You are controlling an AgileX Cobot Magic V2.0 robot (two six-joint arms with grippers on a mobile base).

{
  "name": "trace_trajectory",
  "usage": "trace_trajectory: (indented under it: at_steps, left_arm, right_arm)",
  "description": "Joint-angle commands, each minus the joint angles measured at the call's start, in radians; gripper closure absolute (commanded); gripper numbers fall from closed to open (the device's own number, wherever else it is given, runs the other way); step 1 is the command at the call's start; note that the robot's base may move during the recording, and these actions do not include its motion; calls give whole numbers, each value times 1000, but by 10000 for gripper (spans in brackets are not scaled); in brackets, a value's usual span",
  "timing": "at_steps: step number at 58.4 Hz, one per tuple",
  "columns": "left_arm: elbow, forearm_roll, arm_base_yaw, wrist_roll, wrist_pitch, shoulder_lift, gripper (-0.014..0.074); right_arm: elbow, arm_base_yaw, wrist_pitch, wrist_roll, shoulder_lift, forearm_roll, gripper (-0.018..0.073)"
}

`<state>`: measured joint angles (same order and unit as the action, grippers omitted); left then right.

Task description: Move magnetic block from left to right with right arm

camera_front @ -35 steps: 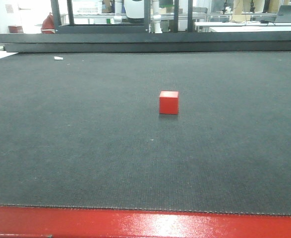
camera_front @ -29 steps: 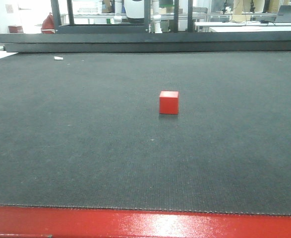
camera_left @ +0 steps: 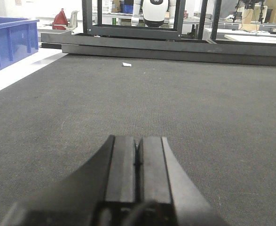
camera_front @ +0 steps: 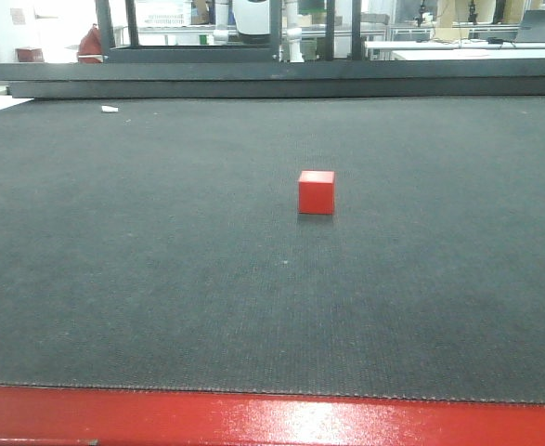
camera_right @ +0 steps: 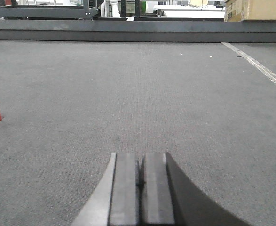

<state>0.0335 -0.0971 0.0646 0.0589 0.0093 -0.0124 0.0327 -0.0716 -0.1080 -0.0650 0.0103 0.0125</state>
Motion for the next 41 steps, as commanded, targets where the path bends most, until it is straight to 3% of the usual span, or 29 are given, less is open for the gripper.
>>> trace_trajectory:
  at_steps: [1, 8, 23, 26, 37, 41]
  left_arm:
    - [7, -5, 6, -7, -90, -13, 722]
    - [7, -5, 6, -7, -90, -13, 722]
    - [7, -5, 6, -7, -90, -13, 722]
    - [7, -5, 6, -7, -90, -13, 722]
    - [7, -5, 6, -7, -90, -13, 722]
    - [7, -5, 6, -7, -90, -13, 722]
  right_arm:
    - [-2, 5, 102, 8, 22, 1, 491]
    - [-34, 5, 138, 7, 20, 0, 491]
    - [-323, 6, 8, 7, -122, 0, 475]
    - [-374, 6, 9, 7, -188, 0, 426]
    - [-523, 7, 8, 7, -450, 1, 74]
    - [-575, 10, 2, 7, -554, 9, -15]
